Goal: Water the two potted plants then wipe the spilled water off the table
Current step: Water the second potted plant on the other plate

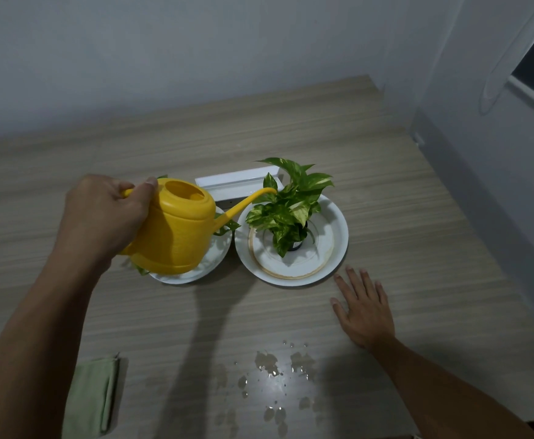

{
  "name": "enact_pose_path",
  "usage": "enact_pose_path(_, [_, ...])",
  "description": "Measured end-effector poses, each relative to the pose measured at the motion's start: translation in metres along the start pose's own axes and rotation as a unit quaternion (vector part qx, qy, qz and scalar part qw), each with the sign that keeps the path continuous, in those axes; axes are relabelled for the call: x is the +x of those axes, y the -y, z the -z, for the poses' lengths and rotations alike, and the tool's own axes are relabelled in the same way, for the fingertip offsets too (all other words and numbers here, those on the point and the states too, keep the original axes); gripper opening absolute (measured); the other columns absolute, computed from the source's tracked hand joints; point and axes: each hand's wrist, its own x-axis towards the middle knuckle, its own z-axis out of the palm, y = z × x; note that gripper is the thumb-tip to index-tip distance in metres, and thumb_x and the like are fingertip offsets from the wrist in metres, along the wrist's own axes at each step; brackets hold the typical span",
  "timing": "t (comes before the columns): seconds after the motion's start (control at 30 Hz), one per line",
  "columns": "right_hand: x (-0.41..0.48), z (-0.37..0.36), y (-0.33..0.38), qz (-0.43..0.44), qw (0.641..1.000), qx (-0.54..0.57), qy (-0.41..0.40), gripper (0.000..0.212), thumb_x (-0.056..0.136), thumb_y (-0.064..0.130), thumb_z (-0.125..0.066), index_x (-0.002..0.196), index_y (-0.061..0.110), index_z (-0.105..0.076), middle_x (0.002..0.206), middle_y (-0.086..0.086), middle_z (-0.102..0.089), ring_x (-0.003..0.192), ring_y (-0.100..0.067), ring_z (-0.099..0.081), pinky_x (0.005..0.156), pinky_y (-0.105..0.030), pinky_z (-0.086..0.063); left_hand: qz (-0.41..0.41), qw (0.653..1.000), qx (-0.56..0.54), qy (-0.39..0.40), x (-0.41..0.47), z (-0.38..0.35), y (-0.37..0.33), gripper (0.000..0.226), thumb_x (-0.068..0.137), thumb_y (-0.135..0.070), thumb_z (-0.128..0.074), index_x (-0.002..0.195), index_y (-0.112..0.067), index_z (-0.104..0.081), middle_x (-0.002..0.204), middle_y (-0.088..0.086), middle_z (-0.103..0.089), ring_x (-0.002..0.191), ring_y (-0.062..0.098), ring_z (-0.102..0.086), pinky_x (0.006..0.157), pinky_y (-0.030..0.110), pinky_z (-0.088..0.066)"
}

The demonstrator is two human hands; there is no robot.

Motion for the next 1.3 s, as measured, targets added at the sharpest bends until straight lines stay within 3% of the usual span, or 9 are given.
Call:
enact_pose_path(0.13, [-0.001,0.000,0.001,0.001,1.000,0.009,-0.005,0.063,0.094,0.057,-0.032,0.152,0.034,-0.030,0.164,0.004,-0.019,0.152,-0.021,-0.010,0.121,-0.050,-0.013,-0.002,1.000,-0.002,-0.003,0.001,0.002,-0.002,0.048,0.081,-0.055,-0.058,0.081,-0.009,-0.072,0.077,0.028,-0.067,0.073,0.040,-0.064,0.066,0.050,-0.052])
enact_pose_path(0.3, [0.000,-0.003,-0.001,0.001,1.000,-0.002,-0.004,0.063,0.094,0.058,-0.029,0.153,0.034,-0.028,0.164,0.004,-0.019,0.152,-0.022,-0.011,0.121,-0.050,-0.014,-0.021,1.000,-0.016,0.011,0.003,0.005,-0.001,0.040,0.092,-0.043,-0.063,0.094,-0.005,-0.075,0.062,0.016,-0.063,0.054,0.026,-0.055,0.055,0.033,-0.044])
enact_pose_path(0.4, [-0.001,-0.005,-0.002,0.000,1.000,0.002,-0.010,0.063,0.093,0.058,-0.031,0.151,0.034,-0.031,0.163,0.004,-0.022,0.151,-0.022,-0.013,0.120,-0.050,-0.015,-0.029,0.999,-0.014,0.014,0.001,0.006,-0.004,0.031,0.093,-0.043,-0.063,0.083,-0.014,-0.072,0.057,0.013,-0.060,0.051,0.025,-0.053,0.053,0.030,-0.041])
enact_pose_path(0.5, [0.000,-0.006,-0.002,0.000,1.000,0.005,-0.011,0.062,0.093,0.058,-0.032,0.151,0.034,-0.033,0.163,0.004,-0.023,0.151,-0.022,-0.014,0.119,-0.050,-0.016,-0.036,0.999,-0.002,0.016,0.000,0.006,-0.007,0.041,0.089,-0.048,-0.062,0.072,-0.011,-0.069,0.057,0.023,-0.059,0.050,0.030,-0.052,0.054,0.037,-0.044])
enact_pose_path(0.67, [0.000,-0.005,-0.002,0.002,1.000,0.003,-0.013,0.062,0.093,0.058,-0.031,0.151,0.034,-0.032,0.163,0.004,-0.022,0.151,-0.022,-0.013,0.119,-0.050,-0.016,-0.038,0.999,0.008,0.015,0.002,0.003,-0.011,0.051,0.088,-0.050,-0.061,0.073,-0.002,-0.071,0.062,0.028,-0.061,0.056,0.037,-0.057,0.056,0.040,-0.046])
enact_pose_path(0.87, [0.000,-0.004,-0.002,-0.001,1.000,0.005,-0.005,0.063,0.093,0.059,-0.029,0.152,0.035,-0.030,0.164,0.006,-0.018,0.152,-0.021,-0.010,0.121,-0.049,-0.012,-0.033,0.999,-0.005,0.021,0.003,0.003,-0.016,0.043,0.090,-0.047,-0.063,0.064,-0.013,-0.066,0.055,0.019,-0.056,0.052,0.030,-0.053,0.055,0.037,-0.043])
enact_pose_path(1.13, [0.000,-0.002,0.000,-0.001,1.000,0.009,-0.009,0.063,0.093,0.058,-0.029,0.150,0.033,-0.034,0.163,0.004,-0.023,0.151,-0.023,-0.016,0.119,-0.050,-0.016,-0.034,0.999,0.019,0.014,0.005,0.011,-0.021,0.048,0.085,-0.052,-0.058,0.074,-0.007,-0.068,0.061,0.023,-0.061,0.056,0.035,-0.057,0.062,0.050,-0.052])
enact_pose_path(1.3, [0.000,-0.003,0.000,-0.003,1.000,0.008,-0.009,0.063,0.093,0.058,-0.029,0.150,0.034,-0.034,0.163,0.004,-0.023,0.151,-0.023,-0.015,0.120,-0.050,-0.016,-0.045,0.998,0.045,0.021,0.007,0.014,-0.022,0.049,0.088,-0.049,-0.058,0.073,-0.004,-0.068,0.061,0.018,-0.061,0.057,0.034,-0.058,0.060,0.046,-0.050])
